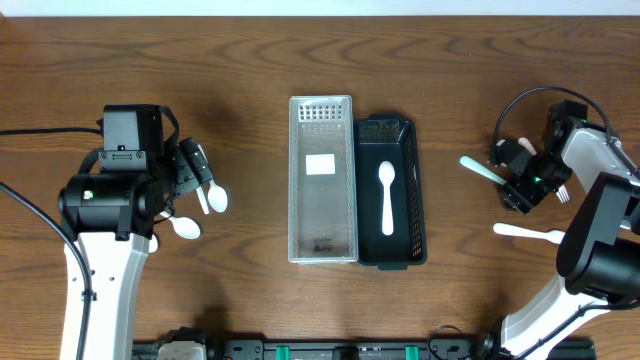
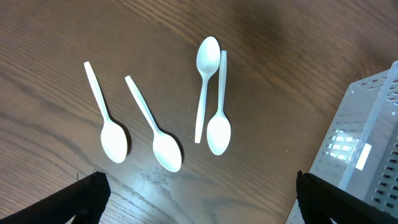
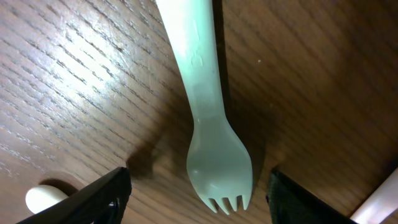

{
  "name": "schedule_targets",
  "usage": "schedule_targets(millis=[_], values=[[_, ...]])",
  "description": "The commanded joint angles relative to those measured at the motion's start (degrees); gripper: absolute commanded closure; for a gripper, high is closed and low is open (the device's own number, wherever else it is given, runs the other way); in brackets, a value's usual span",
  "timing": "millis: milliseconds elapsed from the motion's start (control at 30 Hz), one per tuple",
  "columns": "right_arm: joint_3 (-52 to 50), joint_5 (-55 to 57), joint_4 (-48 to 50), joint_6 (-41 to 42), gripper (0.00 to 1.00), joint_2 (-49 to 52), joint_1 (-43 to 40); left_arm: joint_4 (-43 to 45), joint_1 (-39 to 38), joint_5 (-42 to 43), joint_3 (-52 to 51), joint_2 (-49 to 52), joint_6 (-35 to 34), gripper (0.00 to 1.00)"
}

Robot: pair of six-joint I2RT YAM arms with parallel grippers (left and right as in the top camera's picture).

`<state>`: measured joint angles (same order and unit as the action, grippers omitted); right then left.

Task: Pack container
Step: 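Grasp the mint-green fork by its handle with the right gripper, then carry the mint-green fork into the dark green basket beside the spoon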

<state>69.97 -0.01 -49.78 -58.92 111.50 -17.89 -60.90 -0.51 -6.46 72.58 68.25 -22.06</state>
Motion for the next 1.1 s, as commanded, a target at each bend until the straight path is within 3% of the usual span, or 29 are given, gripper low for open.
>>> schedule_targets(millis=[0, 233, 400, 633, 933, 1067], values=[[-0.44, -3.76, 0.15, 1.09, 0.32, 2.01, -0.04, -0.15, 0.22, -1.11, 0.42, 0.33, 0.98, 0.02], [-0.44, -4.55, 1.11, 2.75, 0.37, 2.01, -0.04, -0.15, 0.22, -1.11, 0.42, 0.33, 0.98, 0.02], [-0.44, -4.55, 1.16, 2.75, 0.60, 2.01, -0.04, -0.15, 0.22, -1.11, 0.42, 0.33, 0.98, 0.02], [-0.44, -4.55, 1.18, 2.75, 0.74, 2.01, -0.04, -0.15, 0.22, -1.11, 0.42, 0.33, 0.98, 0.02], [-0.44, -5.31, 1.27, 3.06, 0.74, 2.01, -0.04, -0.15, 0.22, -1.11, 0.42, 0.33, 0.98, 0.02], [-0.35, -5.88, 3.15, 9.81, 0.79, 1.99, -0.04, -0.15, 0.22, -1.11, 0.42, 0.33, 0.98, 0.02]])
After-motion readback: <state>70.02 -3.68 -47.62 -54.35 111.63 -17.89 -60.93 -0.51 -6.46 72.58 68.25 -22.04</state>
